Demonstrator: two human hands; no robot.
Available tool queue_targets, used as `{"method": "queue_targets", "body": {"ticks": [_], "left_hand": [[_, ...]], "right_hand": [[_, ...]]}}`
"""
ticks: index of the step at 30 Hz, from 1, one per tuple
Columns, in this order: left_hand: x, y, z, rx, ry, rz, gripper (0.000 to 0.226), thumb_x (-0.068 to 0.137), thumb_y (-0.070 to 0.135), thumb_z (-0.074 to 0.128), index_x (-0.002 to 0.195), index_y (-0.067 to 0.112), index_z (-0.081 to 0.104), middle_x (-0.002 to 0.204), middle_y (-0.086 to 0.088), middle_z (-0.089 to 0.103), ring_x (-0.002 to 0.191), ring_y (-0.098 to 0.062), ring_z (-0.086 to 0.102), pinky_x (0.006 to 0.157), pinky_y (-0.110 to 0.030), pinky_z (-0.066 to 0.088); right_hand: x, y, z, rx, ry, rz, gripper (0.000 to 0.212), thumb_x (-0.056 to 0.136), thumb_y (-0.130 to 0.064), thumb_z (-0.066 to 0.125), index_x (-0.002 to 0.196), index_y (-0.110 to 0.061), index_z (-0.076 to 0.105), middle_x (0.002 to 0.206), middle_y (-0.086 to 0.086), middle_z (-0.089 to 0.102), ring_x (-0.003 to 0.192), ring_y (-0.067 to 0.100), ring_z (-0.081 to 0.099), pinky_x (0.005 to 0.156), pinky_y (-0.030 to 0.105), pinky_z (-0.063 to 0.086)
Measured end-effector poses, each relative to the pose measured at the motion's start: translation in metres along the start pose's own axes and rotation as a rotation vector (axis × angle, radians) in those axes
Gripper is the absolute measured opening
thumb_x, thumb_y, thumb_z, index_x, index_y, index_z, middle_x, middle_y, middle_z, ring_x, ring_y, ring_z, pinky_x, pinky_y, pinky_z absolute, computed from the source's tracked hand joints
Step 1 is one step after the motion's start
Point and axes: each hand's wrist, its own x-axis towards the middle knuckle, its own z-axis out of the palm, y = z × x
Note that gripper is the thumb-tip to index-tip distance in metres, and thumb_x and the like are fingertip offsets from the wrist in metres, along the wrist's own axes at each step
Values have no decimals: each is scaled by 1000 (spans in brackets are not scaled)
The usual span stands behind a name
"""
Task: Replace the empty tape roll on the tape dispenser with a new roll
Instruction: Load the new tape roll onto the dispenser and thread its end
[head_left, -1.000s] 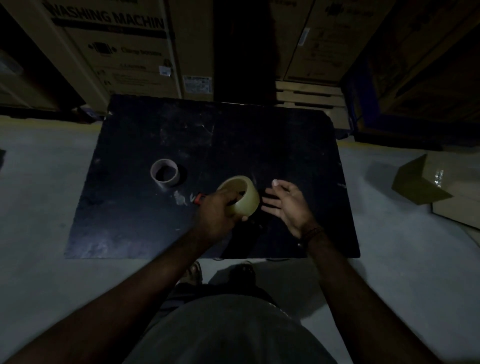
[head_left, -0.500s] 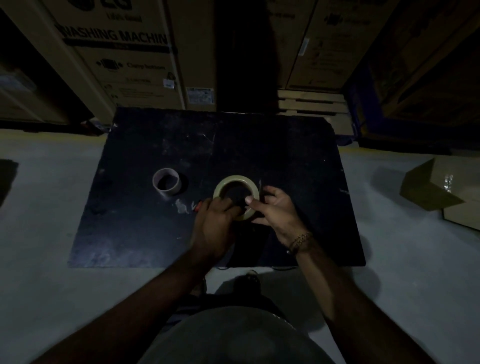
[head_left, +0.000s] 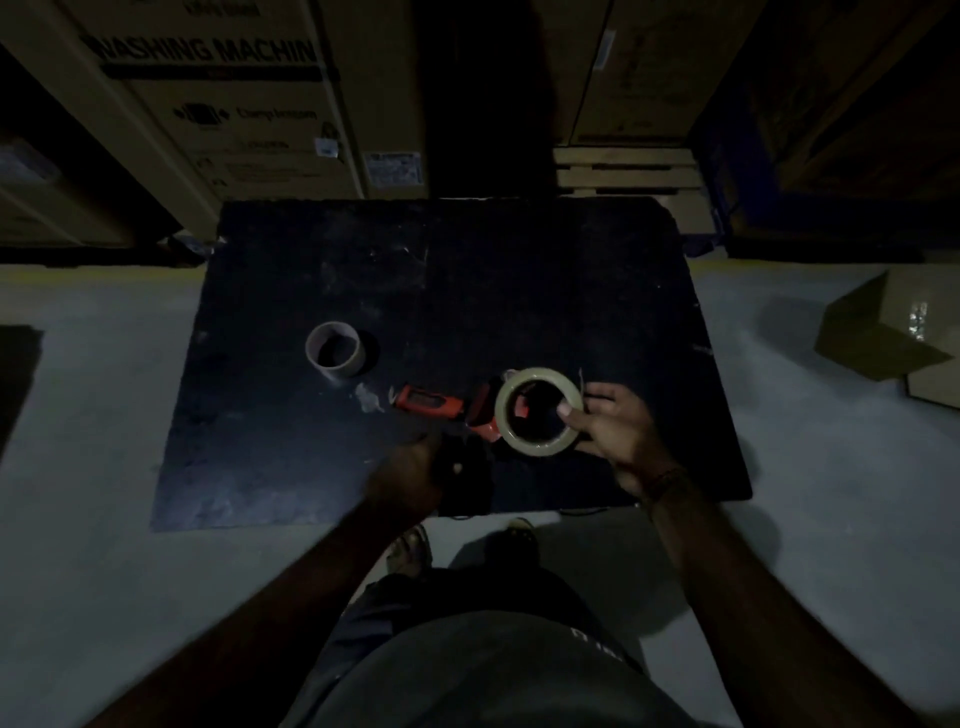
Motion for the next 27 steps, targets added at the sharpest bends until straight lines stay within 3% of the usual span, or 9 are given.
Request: {"method": "queue_targets", "body": {"ticks": [5,9,12,14,17,20,22,25,27], "left_hand": [[-5,-21,15,62,97,-175,58,96,44,53,145,13,57,129,-18,67,105,-42,71,85,-51,61],[8,-18,15,-138,-54,-181,66,96,61,48,139,12,57,116,-14,74,108,-36,72,91,-46,58],[17,0,18,-386,-165,-229,40,109,41,57,138,15,65,128,-6,72,122,-21,66,100,-29,49],[24,10,22,-491,-267,-259,35,110,39,53,131,17,70,129,-3,71,123,-15,63,104,-28,47],[28,15,33,-553,-286,-276,32,110,29,57,123,4,72,130,-16,73,120,-24,68,100,-31,52],[29,17,42,-434,-261,-241,37,110,23,57,137,-1,64,139,-20,68,127,-30,65,86,-19,42],[34,15,47,-359,-229,-232,39,110,24,58,141,1,63,143,-20,66,133,-33,62,92,-20,43],[40,10,54,-313,-198,-241,36,108,24,61,136,2,67,138,-21,70,131,-37,64,106,-39,52],[41,7,59,-320,-168,-260,31,106,15,62,133,5,71,136,-19,71,130,-35,65,106,-35,50]], "right_hand": [[-2,41,-12,42,5,70,65,88,-13,82,142,-9,46,125,8,70,112,26,69,96,55,58],[7,57,-4,78,-3,119,70,89,-15,81,147,-9,42,137,13,65,121,29,66,99,58,57],[15,58,9,96,-6,130,64,91,-12,79,144,-10,43,138,14,66,119,27,65,97,57,58],[20,59,17,76,-14,134,60,93,-10,76,144,-9,42,135,12,66,117,27,65,86,48,60],[27,62,27,64,-17,136,60,94,-10,75,144,-9,41,133,12,66,112,25,65,76,39,58],[32,65,33,47,-2,134,59,94,-12,74,143,-7,40,135,13,65,111,23,64,87,45,57],[36,68,35,24,1,137,60,97,-14,72,146,-6,39,138,12,62,113,21,61,88,43,55],[37,69,36,42,6,153,62,99,-12,68,151,-3,34,145,13,53,119,22,56,86,42,55],[38,71,36,56,20,165,64,100,-11,67,152,-1,32,147,13,50,124,25,55,89,44,56]]}}
